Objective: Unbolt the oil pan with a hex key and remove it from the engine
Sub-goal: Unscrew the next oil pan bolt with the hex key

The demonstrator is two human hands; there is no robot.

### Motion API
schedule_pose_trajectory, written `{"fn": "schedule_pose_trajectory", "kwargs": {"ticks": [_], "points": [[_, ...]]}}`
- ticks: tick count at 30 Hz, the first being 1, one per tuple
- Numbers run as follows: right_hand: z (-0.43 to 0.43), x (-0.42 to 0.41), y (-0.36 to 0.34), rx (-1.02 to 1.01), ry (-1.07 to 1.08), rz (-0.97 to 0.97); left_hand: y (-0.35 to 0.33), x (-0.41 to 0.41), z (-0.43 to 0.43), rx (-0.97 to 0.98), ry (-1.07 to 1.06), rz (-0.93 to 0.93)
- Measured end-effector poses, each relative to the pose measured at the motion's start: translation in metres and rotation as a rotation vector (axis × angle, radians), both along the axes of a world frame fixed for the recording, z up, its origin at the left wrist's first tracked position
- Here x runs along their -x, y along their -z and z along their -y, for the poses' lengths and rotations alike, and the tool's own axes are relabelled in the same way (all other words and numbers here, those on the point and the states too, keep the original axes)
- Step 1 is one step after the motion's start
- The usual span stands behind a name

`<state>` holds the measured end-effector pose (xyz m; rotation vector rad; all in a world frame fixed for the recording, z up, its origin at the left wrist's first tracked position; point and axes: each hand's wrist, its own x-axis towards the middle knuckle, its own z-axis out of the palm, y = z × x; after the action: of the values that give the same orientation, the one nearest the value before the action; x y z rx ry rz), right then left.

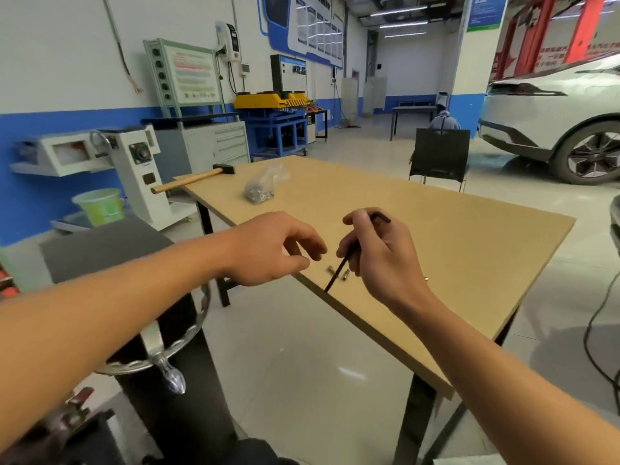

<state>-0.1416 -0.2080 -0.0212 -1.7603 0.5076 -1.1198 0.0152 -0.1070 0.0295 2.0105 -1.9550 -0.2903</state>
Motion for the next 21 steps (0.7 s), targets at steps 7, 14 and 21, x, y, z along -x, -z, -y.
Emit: {"fn": "schedule_pose_trajectory", "kwargs": {"ticks": [7, 14, 21], "points": [[-0.143, -0.105, -0.066, 0.255, -0.357, 0.281, -0.095, -0.050, -0.167, 0.007, -0.177, 0.139], [-0.277, -0.194, -0.097, 0.334, -0.615, 0.428, -0.118, -0.100, -0.322, 0.154, -0.490, 0.187], [-0.335, -0.255, -0.082, 0.164, -0.782, 0.496, -0.085, -0.143, -0.389, 0.229, -0.650, 0.141]]}}
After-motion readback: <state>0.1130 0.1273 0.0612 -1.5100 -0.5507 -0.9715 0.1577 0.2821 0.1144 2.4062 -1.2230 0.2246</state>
